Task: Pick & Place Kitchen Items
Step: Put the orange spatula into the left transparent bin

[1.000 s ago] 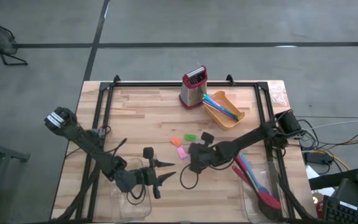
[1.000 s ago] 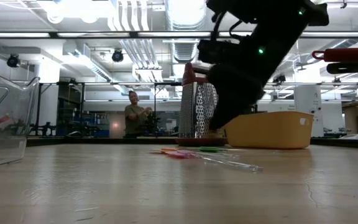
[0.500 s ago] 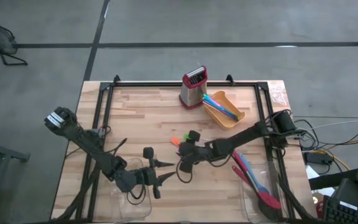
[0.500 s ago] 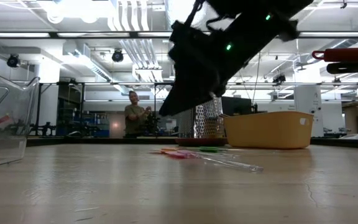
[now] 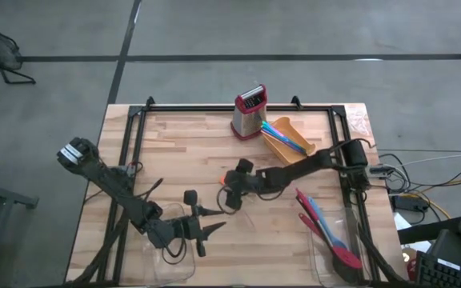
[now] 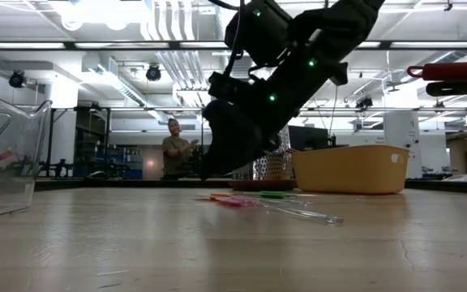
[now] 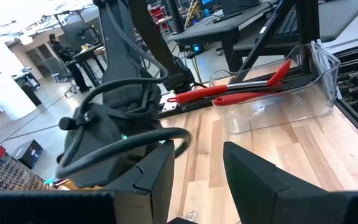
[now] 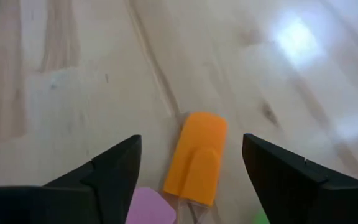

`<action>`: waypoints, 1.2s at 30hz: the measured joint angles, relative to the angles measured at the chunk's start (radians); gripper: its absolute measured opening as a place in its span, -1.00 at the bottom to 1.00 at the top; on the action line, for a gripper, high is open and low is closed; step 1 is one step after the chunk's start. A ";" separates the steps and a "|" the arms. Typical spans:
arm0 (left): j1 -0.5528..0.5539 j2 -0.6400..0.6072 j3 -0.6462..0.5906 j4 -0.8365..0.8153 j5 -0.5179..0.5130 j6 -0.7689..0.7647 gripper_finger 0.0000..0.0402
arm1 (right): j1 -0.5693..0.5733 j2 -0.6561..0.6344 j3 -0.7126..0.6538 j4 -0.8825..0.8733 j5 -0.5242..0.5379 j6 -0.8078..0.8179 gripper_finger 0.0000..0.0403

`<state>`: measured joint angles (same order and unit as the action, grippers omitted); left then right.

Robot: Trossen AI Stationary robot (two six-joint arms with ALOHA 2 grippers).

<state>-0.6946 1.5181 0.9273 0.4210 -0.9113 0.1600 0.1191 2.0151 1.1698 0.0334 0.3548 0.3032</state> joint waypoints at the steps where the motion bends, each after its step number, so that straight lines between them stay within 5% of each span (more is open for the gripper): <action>1: 0.000 0.000 0.000 0.000 0.000 0.000 -0.28 | -0.005 0.000 0.000 0.001 -0.019 0.003 0.39; 17: -0.001 -0.002 0.001 -0.002 0.001 0.002 -0.28 | -0.029 0.103 0.022 0.017 0.009 0.010 0.37; 36: -0.003 -0.002 0.001 -0.002 0.001 0.002 -0.28 | -0.082 0.108 0.003 0.015 -0.200 -0.026 -0.74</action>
<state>-0.6975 1.5162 0.9279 0.4186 -0.9103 0.1616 0.0372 2.1229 1.1726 0.0481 0.1549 0.2771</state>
